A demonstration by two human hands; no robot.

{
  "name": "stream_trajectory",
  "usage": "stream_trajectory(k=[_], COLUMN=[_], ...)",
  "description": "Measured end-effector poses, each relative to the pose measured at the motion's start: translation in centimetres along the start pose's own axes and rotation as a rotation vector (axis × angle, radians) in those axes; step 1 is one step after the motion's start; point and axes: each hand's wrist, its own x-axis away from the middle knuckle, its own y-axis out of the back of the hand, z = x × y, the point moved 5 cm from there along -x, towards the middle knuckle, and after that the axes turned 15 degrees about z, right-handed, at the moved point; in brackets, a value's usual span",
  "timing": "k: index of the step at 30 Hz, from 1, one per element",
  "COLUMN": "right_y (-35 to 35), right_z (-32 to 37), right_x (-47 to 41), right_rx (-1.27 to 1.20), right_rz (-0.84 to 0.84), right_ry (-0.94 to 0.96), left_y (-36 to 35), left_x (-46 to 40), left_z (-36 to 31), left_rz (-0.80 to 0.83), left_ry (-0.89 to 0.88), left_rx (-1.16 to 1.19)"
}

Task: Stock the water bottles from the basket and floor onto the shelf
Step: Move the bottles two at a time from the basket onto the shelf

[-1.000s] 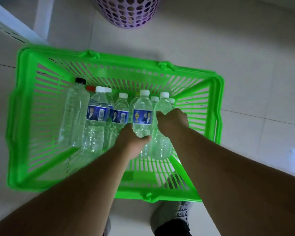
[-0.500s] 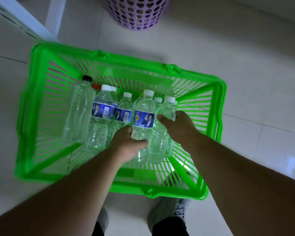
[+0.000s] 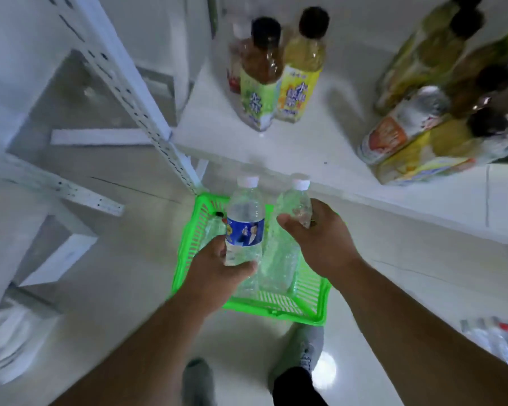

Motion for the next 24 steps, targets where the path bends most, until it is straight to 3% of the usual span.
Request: stream_trajectory(k=[12, 17, 24], right_y=[7.5, 9.9, 13.5], right_z=[26.9, 33.1, 37.0], right_x=[26.1, 33.0, 36.8], right_rx=[-0.107, -0.08, -0.154], right_rz=[-0.161, -0.251, -0.233], right_ry=[0.279, 0.368, 0.486], left_y=[8.2, 9.4, 9.4], left_x=[27.9, 34.8, 38.1], left_z=[-20.3, -25.6, -31.3], left_rz=[0.023, 0.014, -0.077], left_ry=[-0.329, -0.428, -0.526], left_rx=[-0.081, -0.115, -0.098])
